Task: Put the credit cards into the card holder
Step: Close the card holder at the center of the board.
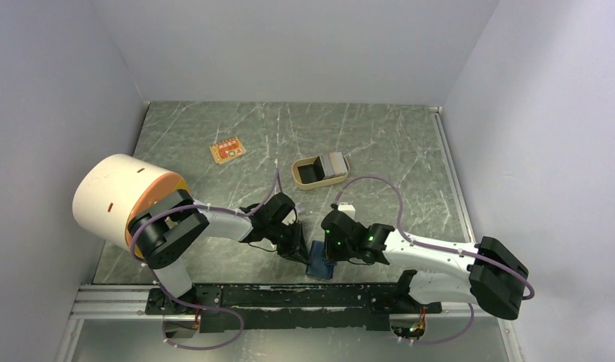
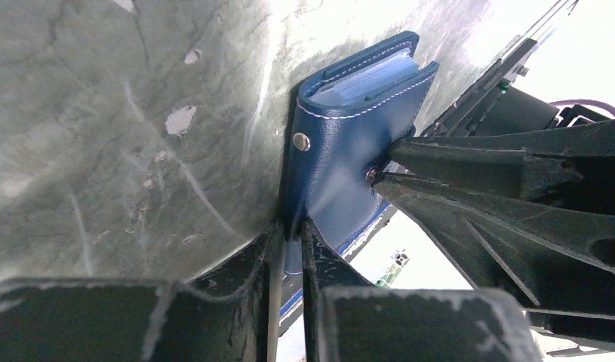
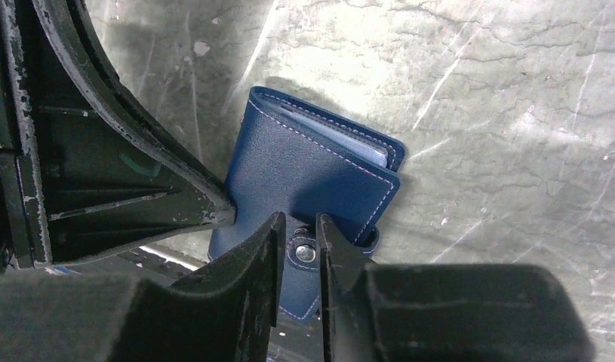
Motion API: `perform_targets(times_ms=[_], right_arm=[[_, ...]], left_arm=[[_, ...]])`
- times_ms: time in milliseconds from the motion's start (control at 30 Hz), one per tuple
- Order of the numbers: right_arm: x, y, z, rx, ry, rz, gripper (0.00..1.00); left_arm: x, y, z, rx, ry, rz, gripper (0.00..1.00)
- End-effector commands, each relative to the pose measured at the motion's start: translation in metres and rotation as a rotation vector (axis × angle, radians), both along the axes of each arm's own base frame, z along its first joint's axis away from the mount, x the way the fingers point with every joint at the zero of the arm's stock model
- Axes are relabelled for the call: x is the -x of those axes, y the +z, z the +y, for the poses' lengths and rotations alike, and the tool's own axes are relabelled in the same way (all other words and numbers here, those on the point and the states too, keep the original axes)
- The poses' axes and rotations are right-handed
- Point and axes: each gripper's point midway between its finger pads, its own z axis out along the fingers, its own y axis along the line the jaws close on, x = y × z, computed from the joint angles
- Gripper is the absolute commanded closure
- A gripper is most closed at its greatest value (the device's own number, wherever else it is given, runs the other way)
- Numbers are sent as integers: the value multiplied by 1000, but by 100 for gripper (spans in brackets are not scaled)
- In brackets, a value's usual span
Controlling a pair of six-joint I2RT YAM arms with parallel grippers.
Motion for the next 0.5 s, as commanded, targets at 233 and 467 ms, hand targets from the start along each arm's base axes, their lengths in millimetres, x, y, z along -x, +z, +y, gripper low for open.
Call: perform_targets(times_ms=[233,467], right_arm=[[0,17,-11,7,-38,-26,71],[4,13,-12,-25,-54,-21,70]], left_arm=[[-4,-5,2,-22,10,-16,83],[-3,-5,1,-18,10,-13,83]])
